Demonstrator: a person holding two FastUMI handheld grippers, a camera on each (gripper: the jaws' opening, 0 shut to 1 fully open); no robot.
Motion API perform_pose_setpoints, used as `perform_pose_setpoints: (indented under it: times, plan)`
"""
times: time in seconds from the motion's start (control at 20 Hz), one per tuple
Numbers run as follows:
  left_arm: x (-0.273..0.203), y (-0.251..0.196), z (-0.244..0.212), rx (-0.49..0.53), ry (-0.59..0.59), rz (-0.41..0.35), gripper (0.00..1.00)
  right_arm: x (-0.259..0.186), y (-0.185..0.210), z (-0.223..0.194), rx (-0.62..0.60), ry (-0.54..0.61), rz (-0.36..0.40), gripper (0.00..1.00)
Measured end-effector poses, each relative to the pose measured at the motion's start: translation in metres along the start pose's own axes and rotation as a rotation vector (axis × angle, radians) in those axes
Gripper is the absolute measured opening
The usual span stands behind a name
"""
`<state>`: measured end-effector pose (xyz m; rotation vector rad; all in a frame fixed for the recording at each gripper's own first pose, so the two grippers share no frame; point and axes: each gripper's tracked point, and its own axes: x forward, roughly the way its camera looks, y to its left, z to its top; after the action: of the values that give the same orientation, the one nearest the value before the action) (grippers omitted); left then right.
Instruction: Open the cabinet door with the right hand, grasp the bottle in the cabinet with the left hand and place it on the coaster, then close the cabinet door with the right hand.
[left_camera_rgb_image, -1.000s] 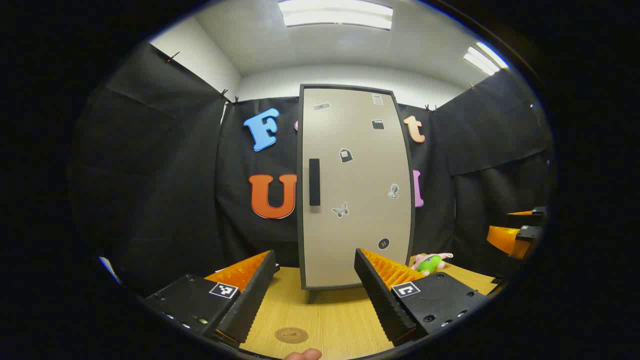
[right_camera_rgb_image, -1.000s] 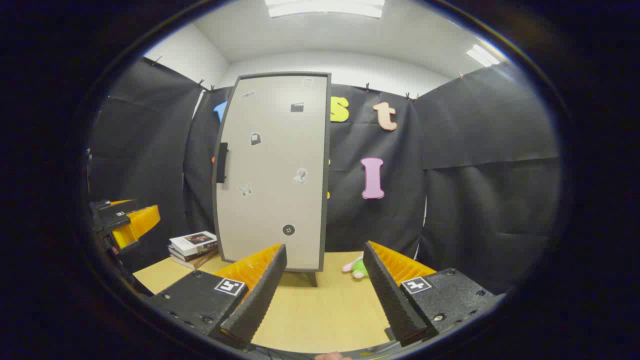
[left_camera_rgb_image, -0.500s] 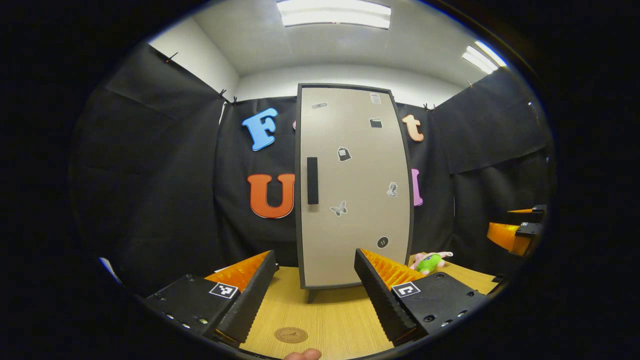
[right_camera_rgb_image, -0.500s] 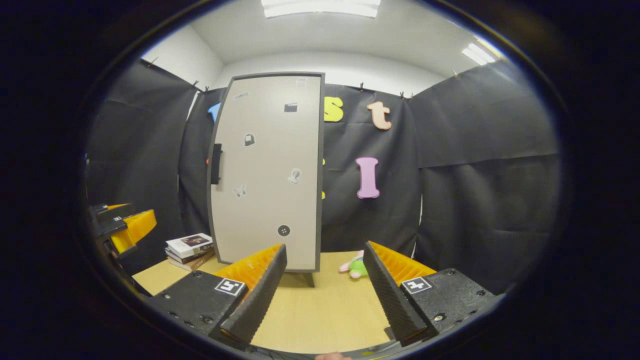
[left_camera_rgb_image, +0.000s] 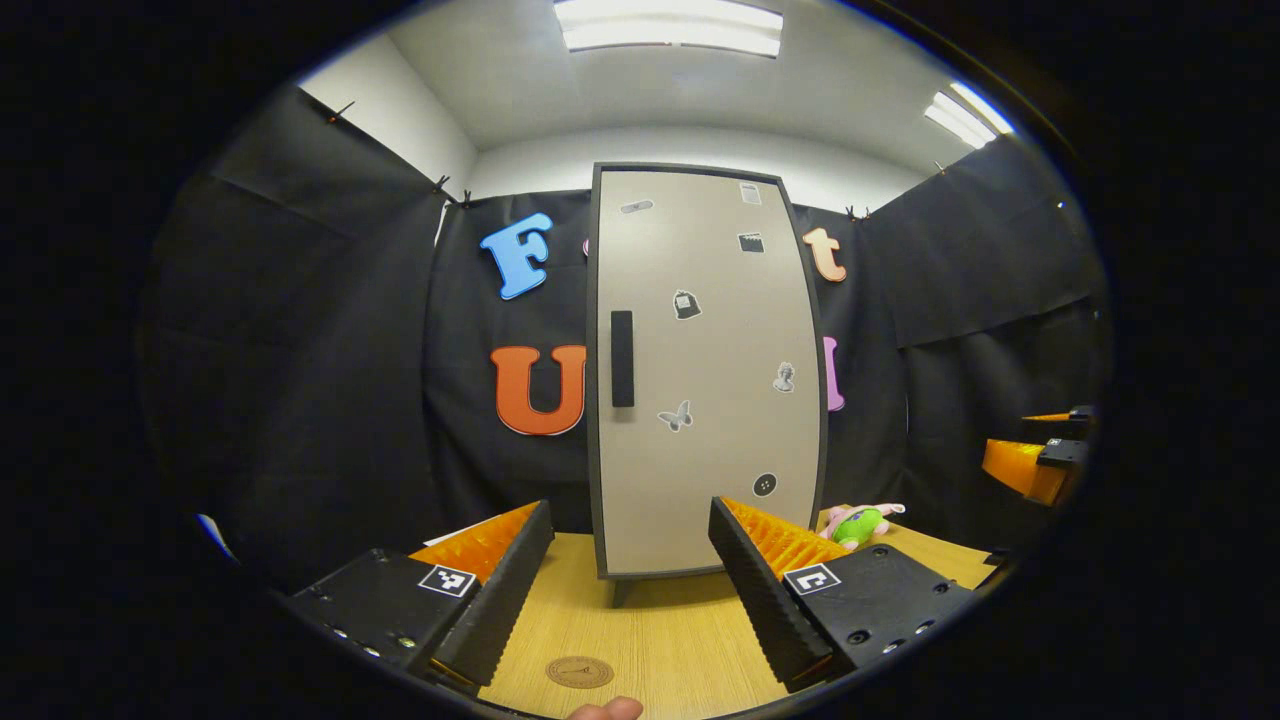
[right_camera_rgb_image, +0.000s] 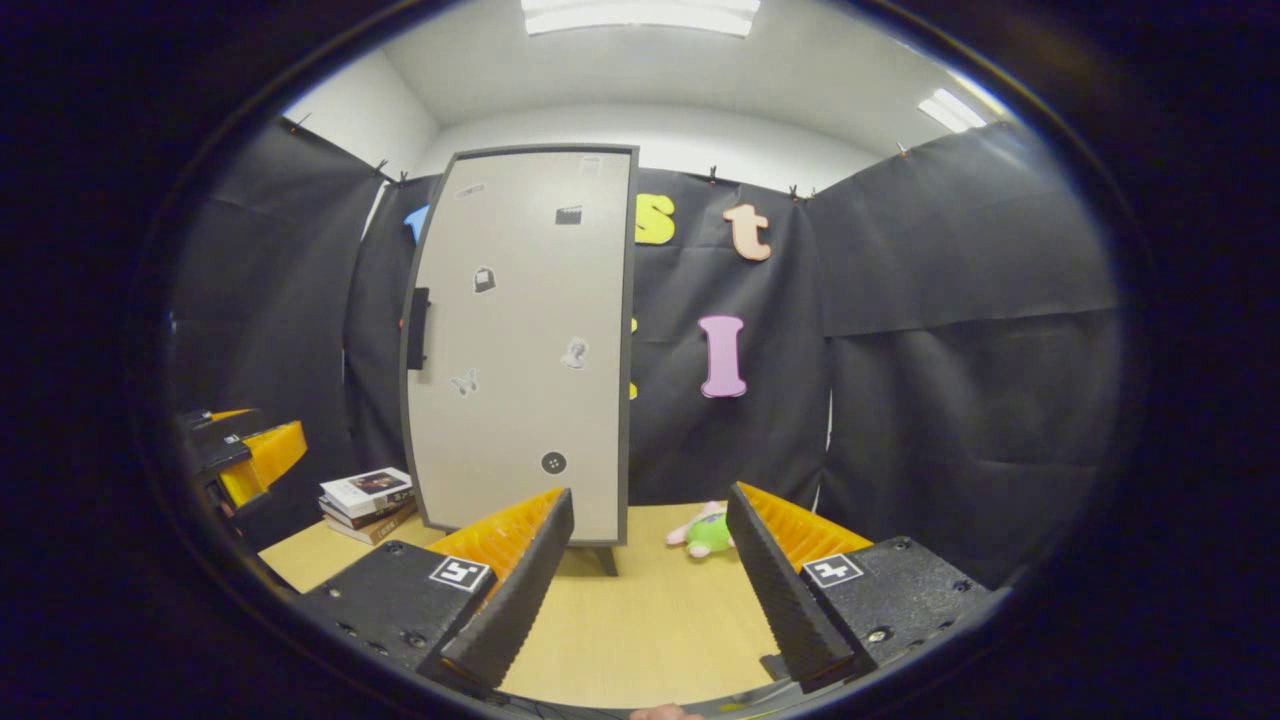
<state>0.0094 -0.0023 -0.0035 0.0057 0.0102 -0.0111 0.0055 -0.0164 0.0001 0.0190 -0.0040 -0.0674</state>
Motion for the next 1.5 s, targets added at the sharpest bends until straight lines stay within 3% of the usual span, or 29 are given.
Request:
perform_pose_setpoints:
  times: [0.2,0.35,0.6,1.1,1.15,1.3,1.5]
  plan:
    - [0.0,0.003,-0.001,-0.002,0.003,0.005,0.95,0.002,0.002,-0.006,-0.001,0.019,0.01,0.95]
    - [-0.001,0.008,-0.001,0.002,0.005,0.017,0.95,0.003,0.006,-0.006,-0.002,0.027,0.03,0.99]
    - [-0.002,0.017,-0.002,0.003,0.006,0.038,0.95,0.022,0.035,0.004,-0.031,0.016,0.093,0.99]
    - [-0.011,0.034,-0.003,-0.001,0.018,0.065,0.96,0.117,0.143,0.07,0.037,-0.008,0.356,0.99]
    - [-0.011,0.038,-0.004,0.003,0.017,0.073,0.96,0.13,0.157,0.076,0.043,-0.007,0.377,0.95]
    - [-0.012,0.048,-0.005,0.014,0.025,0.09,0.95,0.163,0.2,0.093,0.042,-0.002,0.426,0.99]
    - [-0.012,0.055,-0.004,0.024,0.027,0.109,0.95,0.205,0.255,0.109,0.001,-0.015,0.468,0.95]
